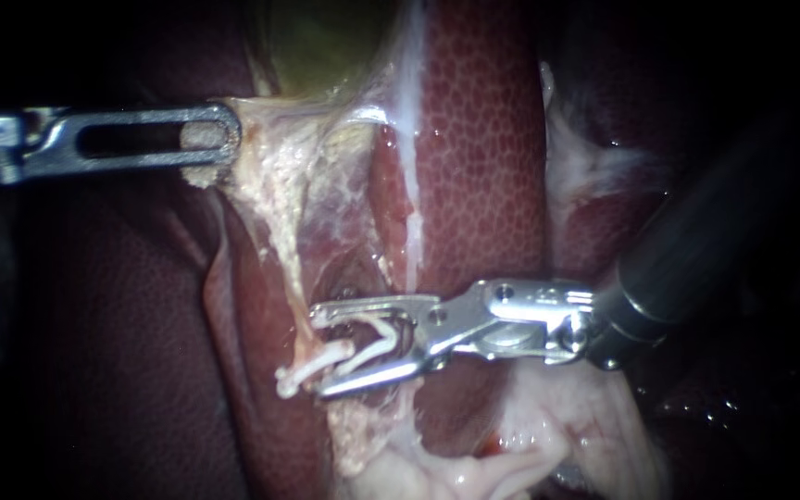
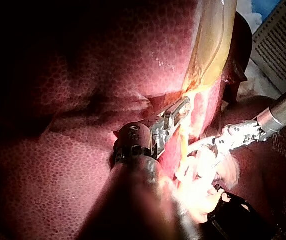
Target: Clipping second clip left tube
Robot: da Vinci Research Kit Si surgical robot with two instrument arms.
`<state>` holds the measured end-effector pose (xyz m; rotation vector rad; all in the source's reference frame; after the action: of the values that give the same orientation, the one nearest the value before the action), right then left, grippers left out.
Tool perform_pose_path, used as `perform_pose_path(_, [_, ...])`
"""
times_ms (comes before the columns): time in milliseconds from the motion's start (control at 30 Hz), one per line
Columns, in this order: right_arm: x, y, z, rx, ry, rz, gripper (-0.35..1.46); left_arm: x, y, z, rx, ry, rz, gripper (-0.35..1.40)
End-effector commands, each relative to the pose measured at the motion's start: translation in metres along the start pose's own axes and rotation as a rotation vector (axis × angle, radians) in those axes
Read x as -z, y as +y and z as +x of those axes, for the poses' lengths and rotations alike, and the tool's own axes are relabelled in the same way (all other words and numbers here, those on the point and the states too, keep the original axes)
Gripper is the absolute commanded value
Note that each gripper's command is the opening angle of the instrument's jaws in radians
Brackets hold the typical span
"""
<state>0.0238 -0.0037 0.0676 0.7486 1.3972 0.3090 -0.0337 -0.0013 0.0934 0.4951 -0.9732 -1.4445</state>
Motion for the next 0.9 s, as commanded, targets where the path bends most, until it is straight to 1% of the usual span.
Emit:
perform_pose_path(33, [-0.0003, 0.0, -0.0002, 0.002, -0.002, 0.004, 0.51, 0.0, 0.0, 0.0, 0.0, 0.0, -0.001, -0.35])
perform_pose_path(200, [-0.0012, -0.0002, -0.0005, 0.005, -0.004, 0.013, 0.51, -0.0001, 0.0, 0.0, 0.0, 0.0, -0.001, -0.35])
perform_pose_path(600, [-0.0028, -0.0012, 0.0006, -0.012, -0.004, 0.038, 0.51, -0.0003, 0.0003, -0.0001, 0.0, 0.0, 0.0, -0.35])
perform_pose_path(900, [-0.0038, -0.0011, 0.0008, -0.023, -0.004, 0.039, 0.51, -0.0006, 0.0002, 0.0001, 0.0, -0.004, -0.004, -0.35])
